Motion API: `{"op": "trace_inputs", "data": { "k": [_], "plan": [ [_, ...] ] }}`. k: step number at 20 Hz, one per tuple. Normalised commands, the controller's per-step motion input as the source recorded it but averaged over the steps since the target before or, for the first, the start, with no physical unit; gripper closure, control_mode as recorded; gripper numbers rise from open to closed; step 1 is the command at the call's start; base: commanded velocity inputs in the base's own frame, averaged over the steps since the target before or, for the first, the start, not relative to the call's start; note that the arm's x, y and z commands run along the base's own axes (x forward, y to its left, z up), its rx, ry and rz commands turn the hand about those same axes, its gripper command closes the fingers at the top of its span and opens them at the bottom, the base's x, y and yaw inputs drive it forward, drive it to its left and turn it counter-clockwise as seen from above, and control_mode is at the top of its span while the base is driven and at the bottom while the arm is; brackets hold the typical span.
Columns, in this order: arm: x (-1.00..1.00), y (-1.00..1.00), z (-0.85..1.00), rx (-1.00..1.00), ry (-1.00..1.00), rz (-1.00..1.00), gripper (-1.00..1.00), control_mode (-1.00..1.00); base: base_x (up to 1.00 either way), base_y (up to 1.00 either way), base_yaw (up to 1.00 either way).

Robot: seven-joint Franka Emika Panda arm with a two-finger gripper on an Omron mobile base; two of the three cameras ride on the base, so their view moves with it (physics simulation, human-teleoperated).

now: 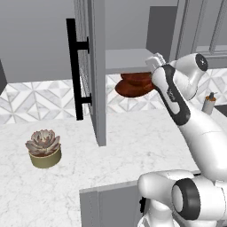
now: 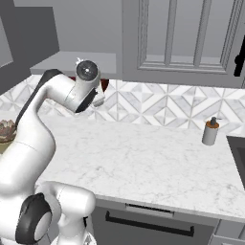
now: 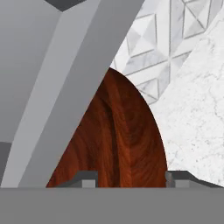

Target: Pick up the bowls on the counter and stack them on top of one another in the open cabinet. Place the smaller bowl on top of the larger bowl.

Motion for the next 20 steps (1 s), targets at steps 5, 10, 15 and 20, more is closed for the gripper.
{"op": "trace_inputs", "data": {
  "k": [5, 10, 15, 20],
  "plan": [
    [-0.54, 0.0, -0.01, 0.01, -0.03, -0.11, 1.0, -1.0, 0.0, 0.0, 0.0],
    [-0.69, 0.0, -0.11, 0.0, -0.08, -0.09, 1.0, -1.0, 0.0, 0.0, 0.0],
    [-0.69, -0.03, 0.0, 0.01, -0.05, -0.09, 1.0, -1.0, 0.0, 0.0, 0.0],
    [-0.82, -0.07, 0.01, 0.05, 0.0, -0.06, 1.0, -1.0, 0.0, 0.0, 0.0]
  ]
}}
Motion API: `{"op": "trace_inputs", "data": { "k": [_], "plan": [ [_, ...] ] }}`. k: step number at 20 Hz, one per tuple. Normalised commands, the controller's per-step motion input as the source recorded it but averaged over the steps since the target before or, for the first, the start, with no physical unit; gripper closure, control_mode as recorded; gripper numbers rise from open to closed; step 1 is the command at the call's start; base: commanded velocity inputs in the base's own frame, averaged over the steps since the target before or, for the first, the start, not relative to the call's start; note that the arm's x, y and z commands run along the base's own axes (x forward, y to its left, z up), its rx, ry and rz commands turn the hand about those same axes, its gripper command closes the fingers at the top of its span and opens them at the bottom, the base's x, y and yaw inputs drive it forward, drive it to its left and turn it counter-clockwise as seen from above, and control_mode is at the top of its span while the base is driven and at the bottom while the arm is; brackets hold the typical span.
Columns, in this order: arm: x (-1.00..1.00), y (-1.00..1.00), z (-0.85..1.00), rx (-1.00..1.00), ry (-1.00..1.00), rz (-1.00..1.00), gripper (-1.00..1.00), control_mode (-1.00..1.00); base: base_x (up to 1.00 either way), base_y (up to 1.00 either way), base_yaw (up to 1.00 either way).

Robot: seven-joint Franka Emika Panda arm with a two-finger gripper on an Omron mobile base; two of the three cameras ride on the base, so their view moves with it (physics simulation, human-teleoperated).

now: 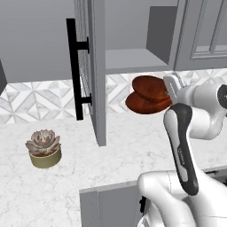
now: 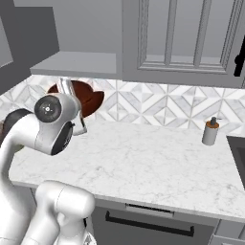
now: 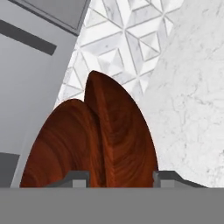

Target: Pick up the bowls on the counter and stack them on top of one another in the open cabinet. Place the smaller bowl on top of the larger bowl.

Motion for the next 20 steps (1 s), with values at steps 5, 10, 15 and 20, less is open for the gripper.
{"op": "trace_inputs", "data": {
  "k": [5, 10, 15, 20],
  "plan": [
    [-0.82, -0.16, 0.34, 0.07, -0.02, -0.06, 1.0, -1.0, 0.0, 0.0, 0.0],
    [-0.65, -0.1, 0.81, 0.08, -0.19, -0.04, 1.0, -1.0, 0.0, 0.0, 0.0],
    [-0.28, -0.03, 0.71, 0.06, -0.14, -0.02, 1.0, -1.0, 0.0, 0.0, 0.0],
    [0.04, 0.02, 0.44, 0.05, -0.01, 0.0, 1.0, -1.0, 0.0, 0.0, 0.0]
  ]
}}
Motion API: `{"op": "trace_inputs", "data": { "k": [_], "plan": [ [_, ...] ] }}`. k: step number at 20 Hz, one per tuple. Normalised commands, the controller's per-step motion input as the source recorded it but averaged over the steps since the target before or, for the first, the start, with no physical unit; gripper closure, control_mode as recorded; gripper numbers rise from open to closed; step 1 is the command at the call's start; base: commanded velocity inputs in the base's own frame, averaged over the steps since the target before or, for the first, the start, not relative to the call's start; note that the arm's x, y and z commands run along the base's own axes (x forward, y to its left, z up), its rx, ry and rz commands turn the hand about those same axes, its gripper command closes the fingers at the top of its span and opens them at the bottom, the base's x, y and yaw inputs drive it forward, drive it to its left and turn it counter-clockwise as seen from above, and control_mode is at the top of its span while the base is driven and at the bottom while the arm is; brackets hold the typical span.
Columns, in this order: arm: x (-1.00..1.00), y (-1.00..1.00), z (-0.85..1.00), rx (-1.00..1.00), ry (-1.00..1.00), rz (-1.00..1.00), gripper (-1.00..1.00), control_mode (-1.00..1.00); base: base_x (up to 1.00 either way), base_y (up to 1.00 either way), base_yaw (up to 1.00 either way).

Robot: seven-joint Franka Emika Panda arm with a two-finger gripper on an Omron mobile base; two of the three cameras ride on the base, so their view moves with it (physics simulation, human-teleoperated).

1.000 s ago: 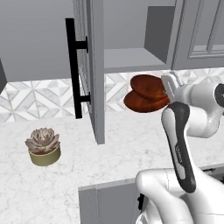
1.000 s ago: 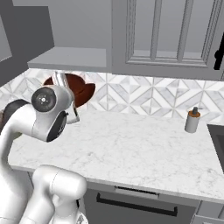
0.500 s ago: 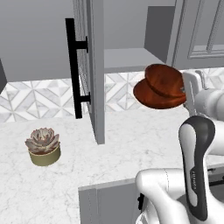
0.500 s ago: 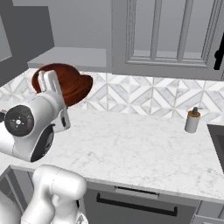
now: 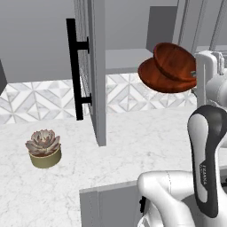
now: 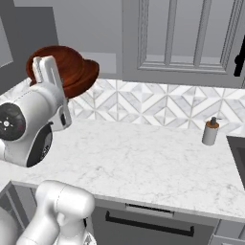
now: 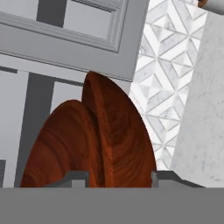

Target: Pick up the bowls on the counter and stack them on top of one another in the open cabinet. Place the smaller bowl on top of the larger bowl.

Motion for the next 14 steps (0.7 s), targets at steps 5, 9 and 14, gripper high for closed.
{"op": "trace_inputs", "data": {
  "k": [5, 9, 14],
  "plan": [
    [0.36, 0.18, 0.22, 0.0, 0.0, 0.0, 1.0, -1.0, 0.0, 0.0, 0.0],
    [0.56, 0.27, -0.02, 0.04, 0.02, 0.01, 1.0, -1.0, 0.0, 0.0, 0.0],
    [0.72, 0.25, -0.12, 0.1, 0.01, 0.04, 1.0, -1.0, 0.0, 0.0, 0.0]
  ]
}}
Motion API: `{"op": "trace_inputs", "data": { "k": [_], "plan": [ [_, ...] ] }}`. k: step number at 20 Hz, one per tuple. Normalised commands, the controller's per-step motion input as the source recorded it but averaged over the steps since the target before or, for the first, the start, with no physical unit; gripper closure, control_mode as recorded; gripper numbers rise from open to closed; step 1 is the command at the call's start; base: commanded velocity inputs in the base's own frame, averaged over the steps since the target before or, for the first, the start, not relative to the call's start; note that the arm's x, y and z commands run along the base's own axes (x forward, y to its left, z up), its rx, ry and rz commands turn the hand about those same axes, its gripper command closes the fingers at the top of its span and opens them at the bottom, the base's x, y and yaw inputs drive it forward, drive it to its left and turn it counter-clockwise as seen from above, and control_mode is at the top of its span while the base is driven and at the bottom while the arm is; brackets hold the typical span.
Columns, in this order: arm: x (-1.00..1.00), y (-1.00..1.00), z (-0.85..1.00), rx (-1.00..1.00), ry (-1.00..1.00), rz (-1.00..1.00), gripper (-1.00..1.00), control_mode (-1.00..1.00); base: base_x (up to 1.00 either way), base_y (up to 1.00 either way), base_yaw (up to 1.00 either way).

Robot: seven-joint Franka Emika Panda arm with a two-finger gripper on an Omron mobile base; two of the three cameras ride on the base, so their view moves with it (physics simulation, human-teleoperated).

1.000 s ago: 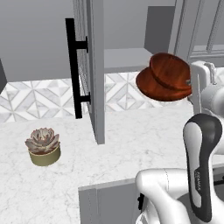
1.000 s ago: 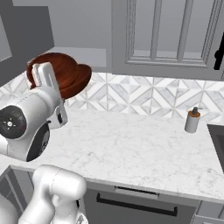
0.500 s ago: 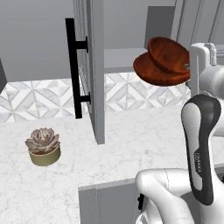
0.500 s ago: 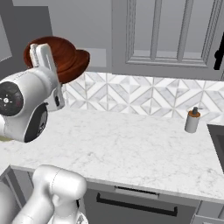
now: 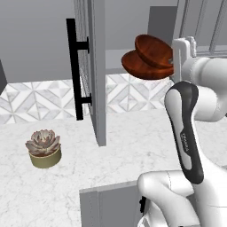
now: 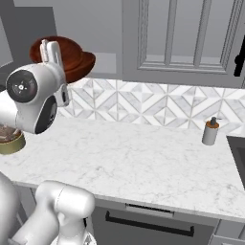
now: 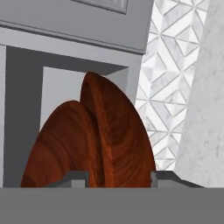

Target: Pick up the bowls on the counter and stack them on top of one another in the open cabinet. Place the smaller bowl on top of the larger bowl.

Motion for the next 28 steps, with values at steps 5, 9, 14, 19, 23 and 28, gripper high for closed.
{"op": "trace_inputs", "data": {
  "k": [5, 9, 14, 19, 23, 28],
  "plan": [
    [0.78, 0.27, -0.2, 0.04, 0.01, 0.02, 1.0, -1.0, 0.0, 0.0, 0.0],
    [0.56, 0.13, 0.0, 0.0, -0.05, 0.01, 1.0, -1.0, 0.0, 0.0, 0.0],
    [0.54, 0.0, 0.0, 0.0, -0.01, 0.0, 1.0, -1.0, 0.0, 0.0, 0.0],
    [0.86, 0.0, -0.05, 0.0, 0.2, 0.0, 1.0, -1.0, 0.0, 0.0, 0.0],
    [0.64, 0.0, -0.07, 0.0, 0.07, 0.0, 1.0, -1.0, 0.0, 0.0, 0.0],
    [0.61, 0.12, -0.06, -0.04, 0.01, 0.0, 1.0, -1.0, 0.0, 0.0, 0.0]
  ]
}}
